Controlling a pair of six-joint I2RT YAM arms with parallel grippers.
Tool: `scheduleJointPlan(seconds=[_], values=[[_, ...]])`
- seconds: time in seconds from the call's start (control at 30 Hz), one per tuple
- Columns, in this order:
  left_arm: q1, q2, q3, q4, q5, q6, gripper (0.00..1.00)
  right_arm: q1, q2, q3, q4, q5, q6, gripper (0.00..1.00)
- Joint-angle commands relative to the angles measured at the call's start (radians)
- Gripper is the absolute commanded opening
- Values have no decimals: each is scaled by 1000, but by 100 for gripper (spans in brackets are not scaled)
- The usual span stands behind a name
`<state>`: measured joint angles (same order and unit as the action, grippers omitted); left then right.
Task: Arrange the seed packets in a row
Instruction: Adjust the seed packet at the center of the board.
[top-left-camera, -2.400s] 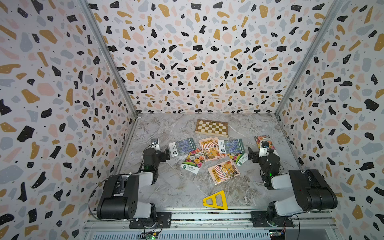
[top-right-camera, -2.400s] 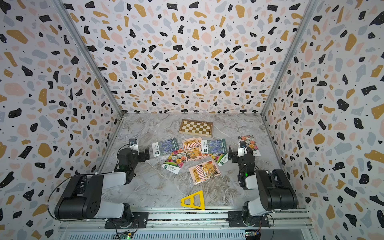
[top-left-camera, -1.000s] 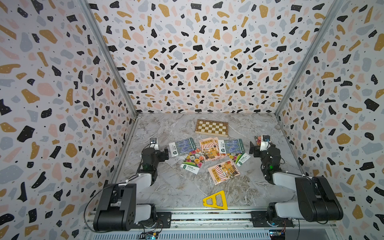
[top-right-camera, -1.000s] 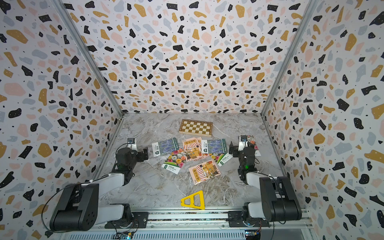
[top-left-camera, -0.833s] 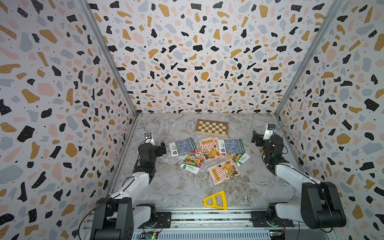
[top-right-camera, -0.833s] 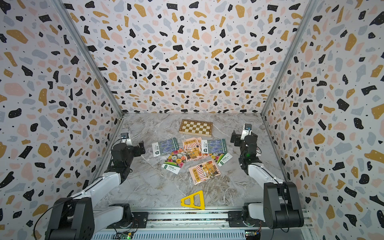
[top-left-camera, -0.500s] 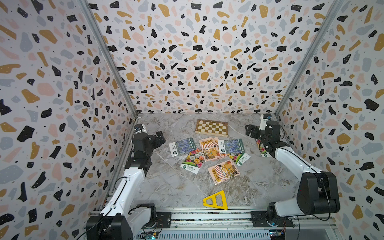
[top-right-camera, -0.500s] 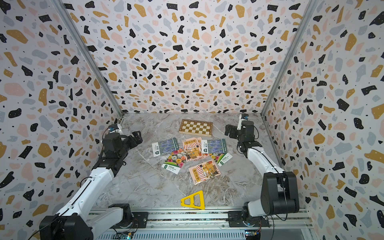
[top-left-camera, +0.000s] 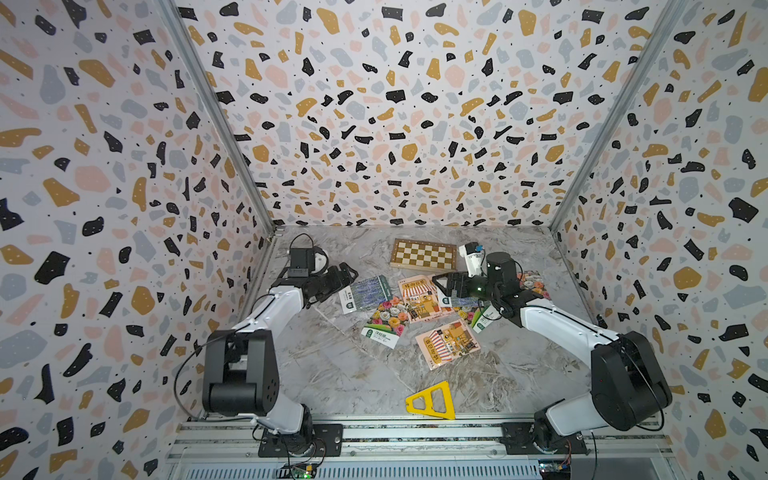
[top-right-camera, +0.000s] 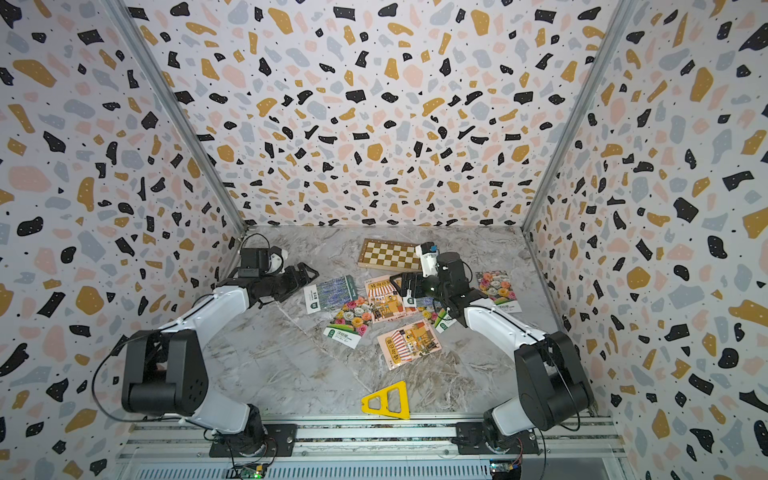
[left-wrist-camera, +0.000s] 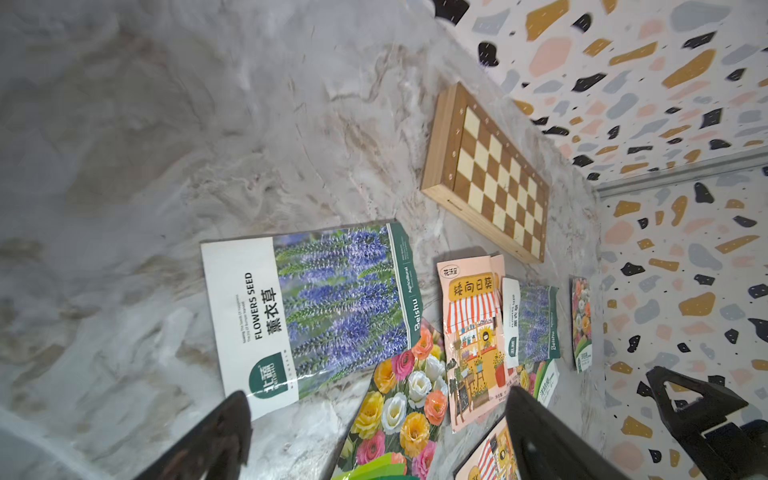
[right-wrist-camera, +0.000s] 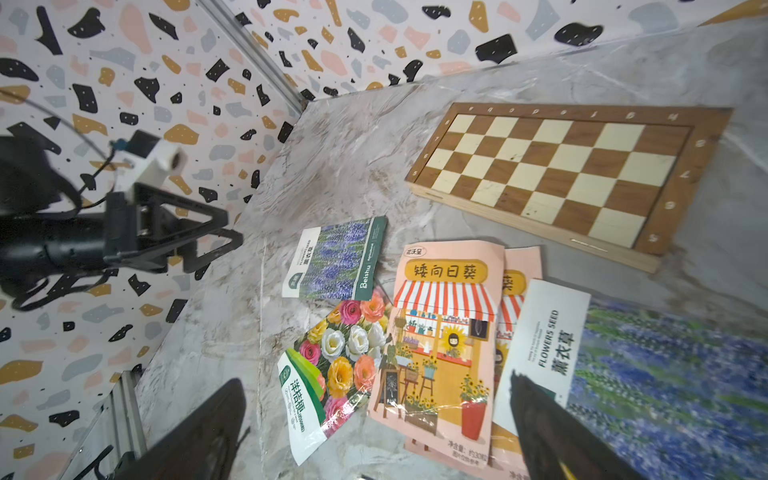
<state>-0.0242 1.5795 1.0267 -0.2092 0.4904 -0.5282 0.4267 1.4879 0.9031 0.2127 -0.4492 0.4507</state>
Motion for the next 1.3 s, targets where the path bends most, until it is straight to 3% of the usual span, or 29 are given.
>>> scheduleJointPlan(seconds=[0.0, 0.17, 0.3, 0.47, 0.6, 0.87, 1.03, 1.1, 1.27], values=[[-49, 105, 102, -68, 42, 7, 92, 30, 71, 43, 18, -20, 26, 99], [-112, 257, 205, -98, 35, 37, 86, 79, 153, 100, 7, 4, 20, 97], [-144, 369, 283, -154, 50, 58, 74, 86, 202, 136, -26, 12, 16, 95], [-183, 392, 268, -195, 43, 103, 65, 86, 248, 170, -56, 35, 21, 92], [-190, 344, 195, -257, 44, 146, 58, 88, 290, 201, -68, 31, 32, 86], [-191, 130, -14, -295, -5, 183, 56, 142, 356, 246, -89, 38, 52, 83], [-187, 24, -30, -272, -91, 107, 62, 209, 456, 339, -103, -28, 63, 78], [-175, -7, -55, -256, -154, 60, 59, 236, 510, 404, -122, -49, 63, 75], [-115, -32, -145, -192, -174, -29, 49, 266, 633, 552, -178, -79, 70, 67]])
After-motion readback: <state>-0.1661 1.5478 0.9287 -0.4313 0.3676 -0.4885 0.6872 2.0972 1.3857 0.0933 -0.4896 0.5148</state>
